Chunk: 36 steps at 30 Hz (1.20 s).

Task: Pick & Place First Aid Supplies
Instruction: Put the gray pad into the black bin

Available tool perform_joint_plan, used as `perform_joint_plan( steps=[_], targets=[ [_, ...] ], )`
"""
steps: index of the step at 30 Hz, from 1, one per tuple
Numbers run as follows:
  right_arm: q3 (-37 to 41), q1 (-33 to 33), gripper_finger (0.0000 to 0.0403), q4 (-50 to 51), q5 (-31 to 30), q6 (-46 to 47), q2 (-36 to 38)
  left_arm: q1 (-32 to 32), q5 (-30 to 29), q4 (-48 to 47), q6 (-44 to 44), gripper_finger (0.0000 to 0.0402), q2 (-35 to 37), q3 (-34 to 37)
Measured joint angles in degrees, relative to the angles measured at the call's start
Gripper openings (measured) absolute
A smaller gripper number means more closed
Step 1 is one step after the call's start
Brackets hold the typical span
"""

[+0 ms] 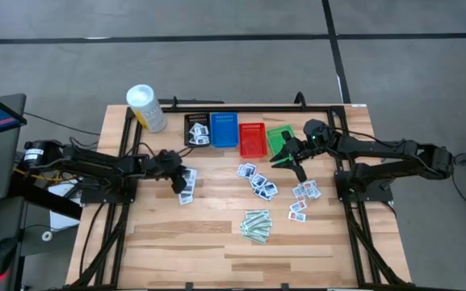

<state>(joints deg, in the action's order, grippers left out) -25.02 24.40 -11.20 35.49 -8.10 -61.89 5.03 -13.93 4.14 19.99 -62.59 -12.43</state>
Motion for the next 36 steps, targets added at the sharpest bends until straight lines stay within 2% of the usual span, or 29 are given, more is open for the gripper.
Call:
perform_joint_plan(
  steps=[10, 17, 36],
  targets=[
    [0.0, 0.0, 0.0098, 0.0, 0.0, 0.0, 0.0, 2.1, 0.0, 1.2, 4.7, 0.0077, -3.2, 1.9],
    [0.0, 0.0, 0.0098, 0.0, 0.0, 0.0, 0.0, 2.1, -0.3, 7.9, 4.7, 0.0077, -4.8, 4.5],
    [0.0, 0.0, 0.0098, 0.0, 0.0, 0.0, 0.0, 2.1, 0.4, 12.9, 1.9, 0.0077, -5.0, 4.9]
  ],
)
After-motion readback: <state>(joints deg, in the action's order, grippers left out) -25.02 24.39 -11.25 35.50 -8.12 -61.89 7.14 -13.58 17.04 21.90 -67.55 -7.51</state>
